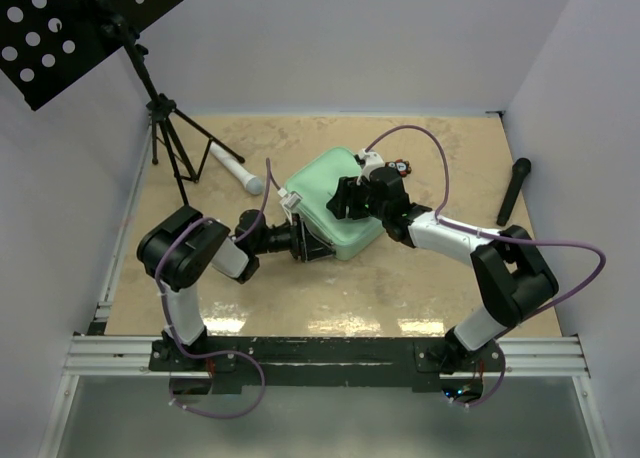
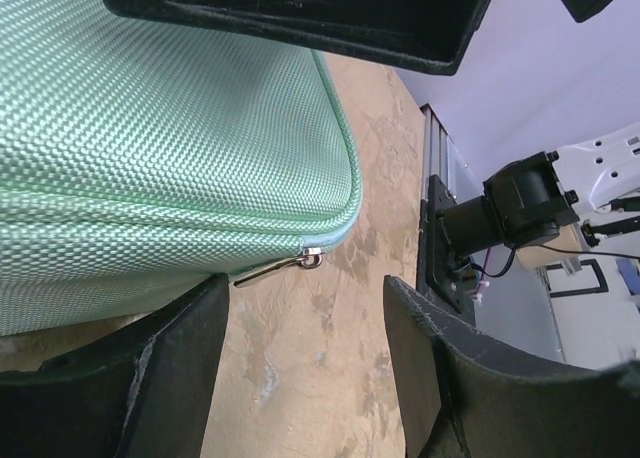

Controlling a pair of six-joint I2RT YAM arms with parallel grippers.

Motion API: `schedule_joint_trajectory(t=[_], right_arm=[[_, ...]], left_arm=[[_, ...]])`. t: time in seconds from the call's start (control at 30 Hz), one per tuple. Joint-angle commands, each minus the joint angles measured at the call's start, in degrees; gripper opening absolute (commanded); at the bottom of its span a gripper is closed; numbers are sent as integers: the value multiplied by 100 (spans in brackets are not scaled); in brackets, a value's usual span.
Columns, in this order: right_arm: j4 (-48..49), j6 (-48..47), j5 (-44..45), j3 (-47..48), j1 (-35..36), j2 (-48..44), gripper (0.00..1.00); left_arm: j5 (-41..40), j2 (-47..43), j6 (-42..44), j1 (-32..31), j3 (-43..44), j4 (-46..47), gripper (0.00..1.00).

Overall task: Organize the medicine kit
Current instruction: Zip the medicine box at the center of the board.

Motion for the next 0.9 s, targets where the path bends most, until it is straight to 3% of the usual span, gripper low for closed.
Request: schedule_joint_trajectory(t=[0.0,0.87], right_arm=[[-642,155,-321,10,80,113,63],[-650,163,-330,28,89,87,63]], left_arm=[[-21,-313,115,-112,194,3586,67],[-152,-208,36,-296,211,3586,60]])
